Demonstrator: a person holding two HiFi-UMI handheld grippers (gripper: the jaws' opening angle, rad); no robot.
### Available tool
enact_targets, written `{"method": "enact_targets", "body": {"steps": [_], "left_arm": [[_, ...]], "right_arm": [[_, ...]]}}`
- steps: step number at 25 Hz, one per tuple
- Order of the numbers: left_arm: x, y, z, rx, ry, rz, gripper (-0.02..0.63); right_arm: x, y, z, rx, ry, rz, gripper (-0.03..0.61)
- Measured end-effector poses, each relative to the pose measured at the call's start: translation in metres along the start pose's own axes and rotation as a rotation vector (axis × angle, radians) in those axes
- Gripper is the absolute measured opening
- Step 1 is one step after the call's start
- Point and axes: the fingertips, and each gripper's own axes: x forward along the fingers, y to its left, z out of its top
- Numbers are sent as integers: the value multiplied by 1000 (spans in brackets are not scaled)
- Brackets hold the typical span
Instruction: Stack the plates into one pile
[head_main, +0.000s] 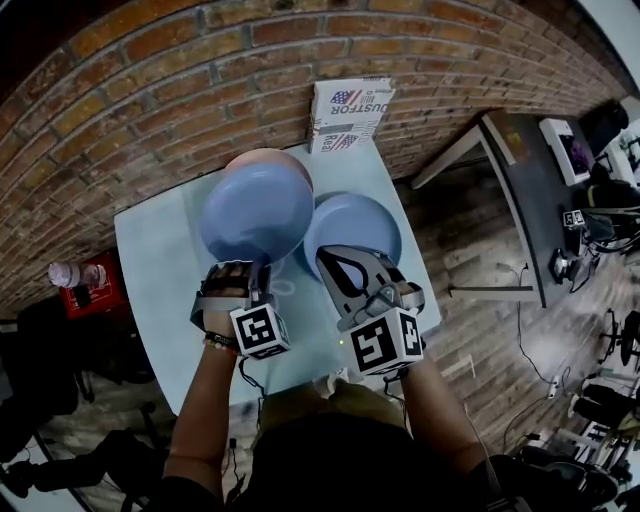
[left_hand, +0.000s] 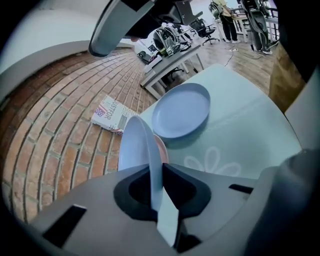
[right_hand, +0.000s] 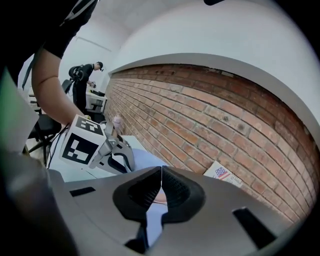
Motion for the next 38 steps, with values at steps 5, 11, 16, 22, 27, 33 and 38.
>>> {"method": "enact_targets", "body": {"steps": [5,11,16,22,27,33,38], "left_arm": [[18,-12,-10,-18,0,-63,43],[37,-23,-17,-23,-15,-106,43],[45,-27,-5,17,-70,-144,46],[58,-21,-4,9,-75,-138,48],[67,-20,-10,-21,-65,-148,60],[72,-22,-17,-52,-59,-157,112],[74,-22,-22,-47,-42,-159,115]], "right_arm": [[14,3,-8,33,32,-7,35],[26,13,-13,6,72,-3,35],[29,16,-15,-2,102,4,35],[29,9,-20,0,125,-9,35],[32,8,-28,2,141,-12,35],[35,8,-33,-7,151,-11,35],[38,9,-34,0,149,-9,35]]}}
